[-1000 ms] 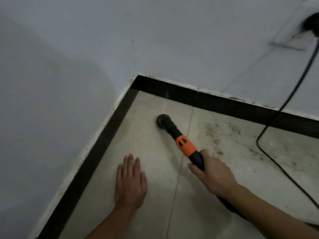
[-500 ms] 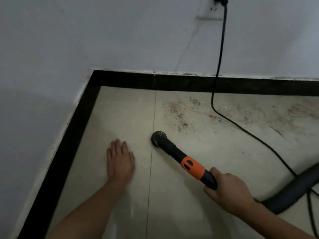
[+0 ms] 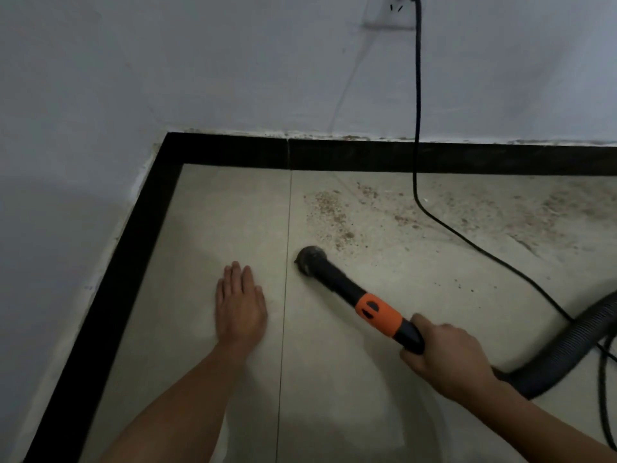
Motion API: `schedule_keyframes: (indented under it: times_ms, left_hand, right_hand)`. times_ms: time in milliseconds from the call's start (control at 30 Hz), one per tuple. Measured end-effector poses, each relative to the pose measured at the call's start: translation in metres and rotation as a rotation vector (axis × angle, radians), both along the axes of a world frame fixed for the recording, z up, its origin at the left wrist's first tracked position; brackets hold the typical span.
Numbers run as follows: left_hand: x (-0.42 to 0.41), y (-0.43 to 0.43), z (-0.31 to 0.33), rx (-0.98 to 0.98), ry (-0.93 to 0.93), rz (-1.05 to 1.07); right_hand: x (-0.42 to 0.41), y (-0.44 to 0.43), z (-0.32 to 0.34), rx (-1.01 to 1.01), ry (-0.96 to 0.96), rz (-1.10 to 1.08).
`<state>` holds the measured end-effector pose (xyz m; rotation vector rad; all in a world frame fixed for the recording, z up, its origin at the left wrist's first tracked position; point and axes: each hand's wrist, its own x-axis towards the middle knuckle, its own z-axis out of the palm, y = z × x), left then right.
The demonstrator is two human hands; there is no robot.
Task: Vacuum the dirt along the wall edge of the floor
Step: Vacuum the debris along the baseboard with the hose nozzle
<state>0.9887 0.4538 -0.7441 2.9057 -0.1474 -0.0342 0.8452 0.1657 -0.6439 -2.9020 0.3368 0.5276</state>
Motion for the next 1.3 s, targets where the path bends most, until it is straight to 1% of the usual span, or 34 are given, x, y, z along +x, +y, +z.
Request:
schedule_keyframes:
  times_ms: [133, 300, 367, 467, 600, 633, 767, 800, 933, 1133, 1300]
  left_hand:
    - [-0.001, 0.002, 0.0, 0.016, -0.015, -0.007]
    - [-0.001, 0.001, -0.002, 0.04, 0.012, 0.009]
    - [-0.001, 0.002, -0.002, 0.041, 0.005, 0.009]
    - [0.0, 0.001, -0.002, 0.041, -0.007, 0.009]
    - [0.0, 0.002, -0.003, 0.053, 0.006, 0.011]
    - [0.0, 0.002, -0.003, 0.055, 0.01, 0.013]
    - [0.001, 0.002, -0.004, 0.064, 0.015, 0.017]
    - [0.002, 0.002, -0.004, 0.065, 0.017, 0.018]
    - [0.002, 0.002, -0.004, 0.071, 0.017, 0.02]
    - [0.003, 0.002, -0.006, 0.085, 0.021, 0.023]
    - [0.003, 0.003, -0.004, 0.076, 0.04, 0.022]
  right_hand:
    - [0.022, -0.005, 0.001, -0.034, -0.075, -0.138]
    - [0.015, 0.007, -0.011, -0.073, -0.056, -0.035]
    - [0.032, 0.005, -0.01, -0.079, -0.081, -0.07]
    - [0.063, 0.001, -0.006, -0.014, -0.121, -0.149]
    - [0.076, 0.014, -0.014, -0.048, -0.101, -0.019]
    - [0.08, 0.012, -0.015, -0.049, -0.105, -0.015]
    - [0.111, -0.002, -0.013, 0.007, -0.146, -0.187]
    - [0.118, -0.002, -0.013, 0.02, -0.151, -0.198]
    - [0.129, 0.008, -0.022, 0.011, -0.134, -0.091]
    - [0.182, 0.003, -0.024, 0.061, -0.18, -0.215]
    - [0.202, 0.017, -0.028, 0.069, -0.173, -0.144]
